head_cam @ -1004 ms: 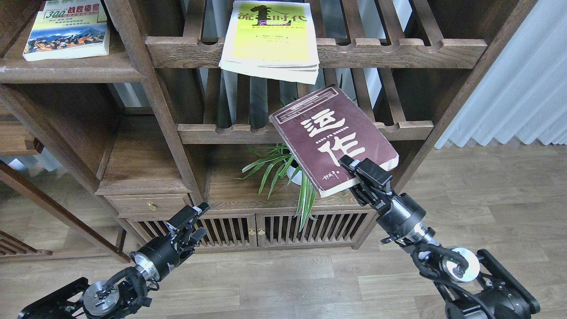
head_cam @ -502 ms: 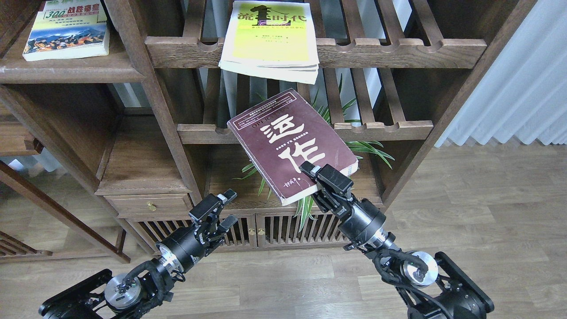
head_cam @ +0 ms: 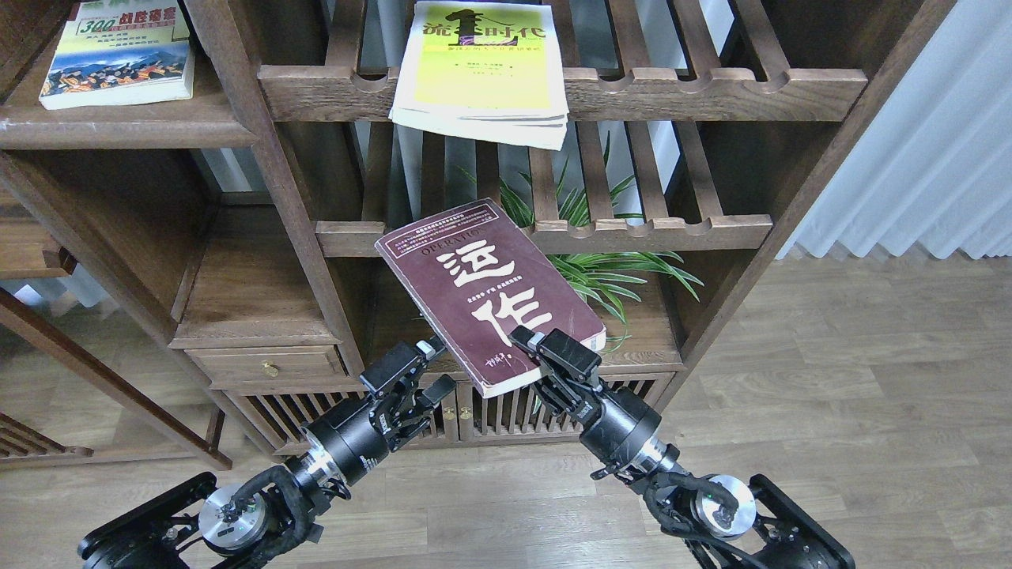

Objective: Organize books on shelf
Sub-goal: 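Bring the maroon book between both grippers and regrip it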

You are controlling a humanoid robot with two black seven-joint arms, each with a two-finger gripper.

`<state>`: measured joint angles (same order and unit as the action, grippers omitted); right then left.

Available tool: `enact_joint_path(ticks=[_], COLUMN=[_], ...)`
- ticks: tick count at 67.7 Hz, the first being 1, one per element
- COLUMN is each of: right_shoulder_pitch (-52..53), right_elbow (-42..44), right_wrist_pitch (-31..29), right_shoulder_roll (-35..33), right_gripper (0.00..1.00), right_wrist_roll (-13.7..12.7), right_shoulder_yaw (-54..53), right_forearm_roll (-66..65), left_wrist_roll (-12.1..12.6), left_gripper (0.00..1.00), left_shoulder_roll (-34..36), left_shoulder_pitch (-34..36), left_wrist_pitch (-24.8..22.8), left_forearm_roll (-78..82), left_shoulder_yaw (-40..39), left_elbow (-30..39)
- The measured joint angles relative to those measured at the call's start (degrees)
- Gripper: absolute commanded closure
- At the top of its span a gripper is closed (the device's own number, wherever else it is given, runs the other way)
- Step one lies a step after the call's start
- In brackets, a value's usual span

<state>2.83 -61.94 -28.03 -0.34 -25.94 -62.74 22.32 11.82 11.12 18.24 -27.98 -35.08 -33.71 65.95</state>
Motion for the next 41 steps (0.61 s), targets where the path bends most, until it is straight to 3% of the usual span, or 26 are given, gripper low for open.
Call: enact_joint_path(ticks=[41], right_shoulder_pitch=[0.0], right_elbow=[2.1], right_wrist_pitch=[0.0], right_shoulder_roll=[0.2], right_gripper=[0.97], right_wrist_roll=[-0.1], right_shoulder_yaw=[0.0], right_forearm_roll=[-0.3], left_wrist_roll=[0.1], left_gripper=[0.03], left_shoulder_roll=[3.2], left_shoulder_pitch=[-2.6], left_wrist_pitch=[0.0], left_forearm_roll=[0.1], left_shoulder_yaw=[-4.7], left_elbow=[2.9])
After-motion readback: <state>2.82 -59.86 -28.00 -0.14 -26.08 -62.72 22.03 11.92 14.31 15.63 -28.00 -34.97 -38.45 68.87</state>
